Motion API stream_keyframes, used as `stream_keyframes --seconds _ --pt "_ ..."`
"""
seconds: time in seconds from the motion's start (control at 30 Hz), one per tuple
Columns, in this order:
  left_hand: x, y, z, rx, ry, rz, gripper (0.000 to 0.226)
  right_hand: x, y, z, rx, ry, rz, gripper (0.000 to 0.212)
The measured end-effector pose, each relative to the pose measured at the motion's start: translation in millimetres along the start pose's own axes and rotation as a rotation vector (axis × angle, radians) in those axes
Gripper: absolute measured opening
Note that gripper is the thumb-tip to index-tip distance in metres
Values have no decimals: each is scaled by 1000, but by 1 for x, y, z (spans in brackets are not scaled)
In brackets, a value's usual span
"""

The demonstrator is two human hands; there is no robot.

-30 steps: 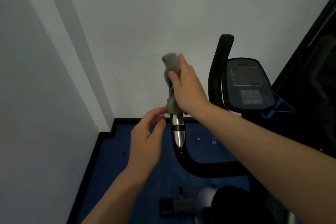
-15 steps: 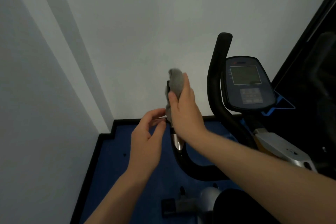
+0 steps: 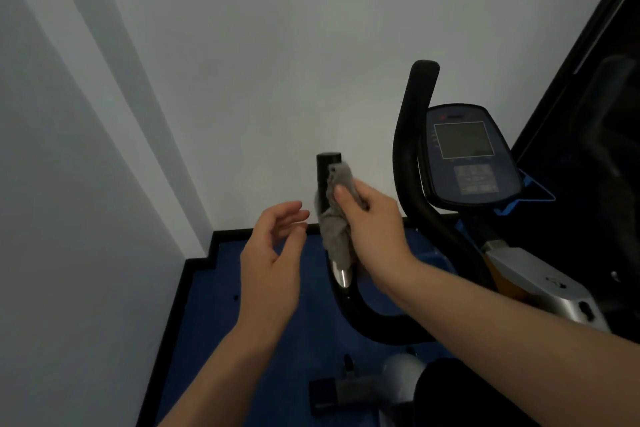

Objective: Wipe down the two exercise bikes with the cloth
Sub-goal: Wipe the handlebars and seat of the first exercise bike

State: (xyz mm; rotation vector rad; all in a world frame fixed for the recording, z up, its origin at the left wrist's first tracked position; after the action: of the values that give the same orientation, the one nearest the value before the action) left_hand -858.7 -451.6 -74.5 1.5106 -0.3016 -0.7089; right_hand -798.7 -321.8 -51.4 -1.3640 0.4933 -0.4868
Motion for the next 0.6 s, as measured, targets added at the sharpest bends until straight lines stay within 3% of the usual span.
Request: stream_keyframes --seconds 0.13,0.3,0.47,0.6 --pt "1 -1 -3 -2 -17 4 25 -17 -15 3 -19 0 71 24" --pt "2 -2 -5 4 -35 3 25 -12 -11 -17 124 -19 147 48" --pt "-1 -1 -7 33 -48 0 25 -12 0 -4 274 -121 20 30" --pt "-1 0 -9 32 -57 -4 26 -31 -20 -13 228 -112 75 55"
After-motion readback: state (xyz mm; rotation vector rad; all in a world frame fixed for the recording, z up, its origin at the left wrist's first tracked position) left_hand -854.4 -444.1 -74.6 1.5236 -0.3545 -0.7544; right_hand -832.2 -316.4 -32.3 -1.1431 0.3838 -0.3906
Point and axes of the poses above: each hand's wrist, its own x-axis away from the middle knuckle, its own z-axis out of the back of the hand, y = z × x, the point moved 3 cm from there along -x, towards the middle knuckle, and after that the axes turned 10 degrees about -y, right-handed, at the moved point
